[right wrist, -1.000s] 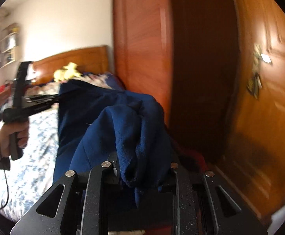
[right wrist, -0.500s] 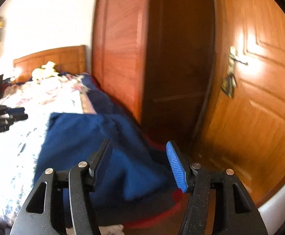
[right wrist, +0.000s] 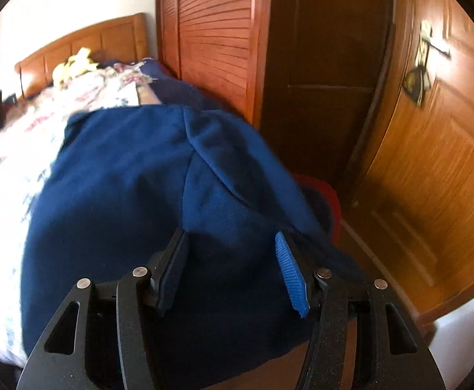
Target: Fold large clothes
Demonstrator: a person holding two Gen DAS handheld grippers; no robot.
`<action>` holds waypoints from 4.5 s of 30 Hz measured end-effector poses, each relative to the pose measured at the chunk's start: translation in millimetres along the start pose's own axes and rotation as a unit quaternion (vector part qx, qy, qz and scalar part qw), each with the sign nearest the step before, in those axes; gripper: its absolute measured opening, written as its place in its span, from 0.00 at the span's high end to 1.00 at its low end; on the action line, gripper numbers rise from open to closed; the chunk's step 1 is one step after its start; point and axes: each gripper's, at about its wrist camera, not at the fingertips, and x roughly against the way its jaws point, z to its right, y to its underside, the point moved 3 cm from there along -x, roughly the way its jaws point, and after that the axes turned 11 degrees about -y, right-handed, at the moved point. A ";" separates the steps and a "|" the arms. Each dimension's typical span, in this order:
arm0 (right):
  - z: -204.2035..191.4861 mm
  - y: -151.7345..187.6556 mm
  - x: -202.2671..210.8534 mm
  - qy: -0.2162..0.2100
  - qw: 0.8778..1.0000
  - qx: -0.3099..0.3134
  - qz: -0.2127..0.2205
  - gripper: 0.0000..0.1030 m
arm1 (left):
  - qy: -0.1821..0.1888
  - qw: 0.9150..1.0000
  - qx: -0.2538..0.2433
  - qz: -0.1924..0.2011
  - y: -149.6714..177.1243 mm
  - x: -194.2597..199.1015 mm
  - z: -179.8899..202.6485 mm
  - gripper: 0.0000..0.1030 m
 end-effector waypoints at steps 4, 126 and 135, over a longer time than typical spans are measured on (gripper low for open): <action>-9.3 -8.3 21.1 0.021 1.000 -0.012 0.018 0.45 | -0.024 1.000 -0.002 0.004 4.5 28.0 -15.8 0.46; -477.2 109.9 165.8 -0.318 0.928 0.140 0.135 0.17 | -0.345 0.916 0.203 -0.027 217.6 288.3 -151.3 0.45; -476.4 109.8 166.2 -0.318 0.928 0.141 0.135 0.17 | -0.346 0.916 0.203 -0.027 217.4 288.4 -151.1 0.45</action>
